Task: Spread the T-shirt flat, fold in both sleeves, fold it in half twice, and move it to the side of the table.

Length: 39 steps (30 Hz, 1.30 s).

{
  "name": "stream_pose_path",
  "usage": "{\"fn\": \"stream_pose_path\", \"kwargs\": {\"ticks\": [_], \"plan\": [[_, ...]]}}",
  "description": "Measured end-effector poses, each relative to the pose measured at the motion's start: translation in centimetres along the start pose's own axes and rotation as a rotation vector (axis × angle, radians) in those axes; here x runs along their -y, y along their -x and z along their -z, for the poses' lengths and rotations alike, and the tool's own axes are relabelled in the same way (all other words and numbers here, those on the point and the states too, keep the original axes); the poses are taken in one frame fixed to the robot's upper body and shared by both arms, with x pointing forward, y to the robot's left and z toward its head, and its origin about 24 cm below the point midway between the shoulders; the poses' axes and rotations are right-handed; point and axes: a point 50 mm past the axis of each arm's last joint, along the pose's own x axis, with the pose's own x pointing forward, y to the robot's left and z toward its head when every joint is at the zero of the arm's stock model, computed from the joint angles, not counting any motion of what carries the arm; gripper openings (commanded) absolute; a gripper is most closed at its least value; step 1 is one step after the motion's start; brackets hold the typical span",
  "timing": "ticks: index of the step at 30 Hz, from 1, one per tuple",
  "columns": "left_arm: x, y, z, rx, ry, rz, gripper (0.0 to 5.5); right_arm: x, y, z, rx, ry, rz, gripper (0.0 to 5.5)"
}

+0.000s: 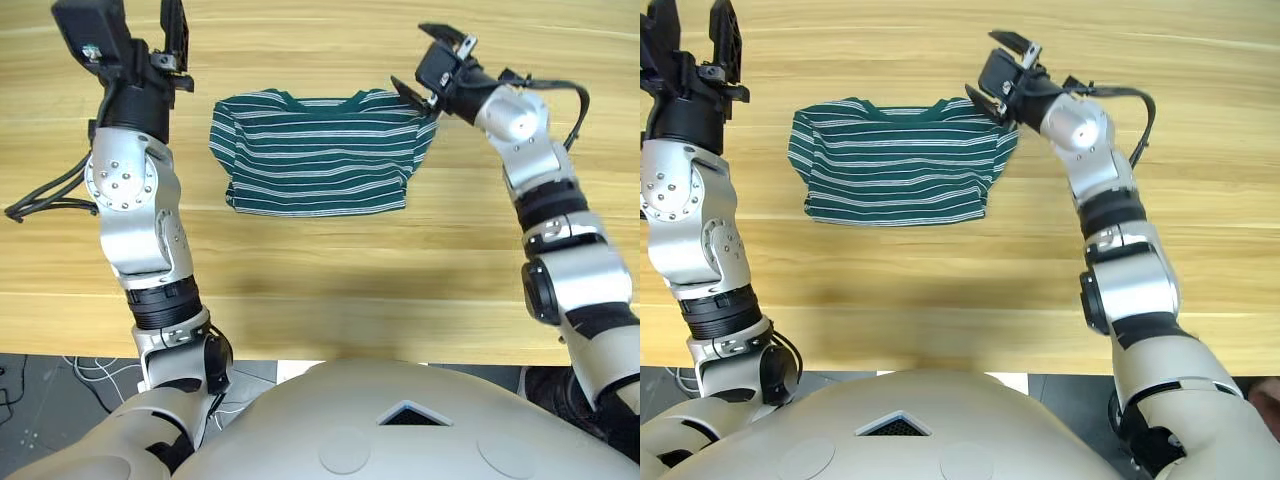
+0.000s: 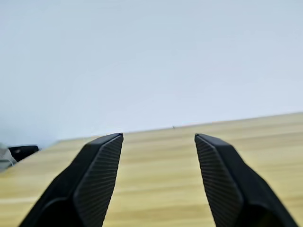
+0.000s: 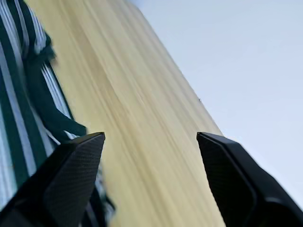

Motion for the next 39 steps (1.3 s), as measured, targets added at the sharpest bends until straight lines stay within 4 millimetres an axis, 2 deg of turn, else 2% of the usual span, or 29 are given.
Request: {"fn": "stream_pose_path", "kwargs": {"ticks": [2, 5, 8, 12, 14, 19, 24, 27, 29, 31, 34, 37, 38, 39], "plan": [[0.8, 0.0, -0.8, 0.023, 0.011, 0.027, 2.79, 0.0, -1.1, -0.3, -0.044, 0.032, -0.022, 3.60], [1.4, 0.0, -0.8, 0.016, 0.018, 0.052, 2.79, -1.3, -2.0, 0.2, -0.139, 0.069, -0.072, 3.60], [1.6, 0.0, -0.6, -0.001, 0.026, 0.054, 2.79, -2.6, -1.8, 1.6, -0.226, 0.066, -0.104, 3.60], [2.2, 0.1, -1.0, 0.011, 0.035, 0.069, 2.79, -3.0, -1.3, 2.7, -0.286, 0.049, -0.115, 3.60], [2.4, 0.1, -1.0, 0.009, 0.041, 0.070, 2.79, -3.4, -0.7, 3.6, -0.315, 0.037, -0.122, 3.60], [3.3, 0.3, -1.1, 0.013, 0.061, 0.095, 2.79, -2.8, 1.3, 5.6, -0.339, 0.013, -0.084, 3.60], [3.3, 0.9, -0.7, -0.006, 0.065, 0.081, 2.79, -2.3, 5.0, 7.9, -0.295, -0.045, -0.100, 3.60], [3.2, 1.1, -0.6, -0.014, 0.066, 0.077, 2.79, -3.0, 7.7, 8.2, -0.224, -0.061, -0.153, 3.60], [3.3, 1.4, -0.3, -0.026, 0.072, 0.075, 2.79, -4.3, 9.9, 7.4, -0.176, -0.069, -0.181, 3.60], [3.4, 1.7, -0.1, -0.036, 0.077, 0.076, 2.79, -5.8, 11.1, 6.5, -0.146, -0.090, -0.193, 3.60], [3.8, 2.1, 0.1, -0.044, 0.091, 0.080, 2.79, -9.4, 13.1, 3.5, -0.076, -0.177, -0.274, 3.60], [4.5, 2.5, 0.3, -0.057, 0.112, 0.078, 2.79, -13.4, 14.5, -0.5, -0.024, -0.312, -0.466, 3.60], [4.9, 2.7, 0.4, -0.060, 0.119, 0.090, 2.79, -14.1, 14.7, -1.6, -0.010, -0.342, -0.512, 3.60], [5.1, 2.7, 0.4, -0.062, 0.121, 0.094, 2.79, -14.0, 14.6, -1.9, -0.015, -0.346, -0.516, 3.60]]}}
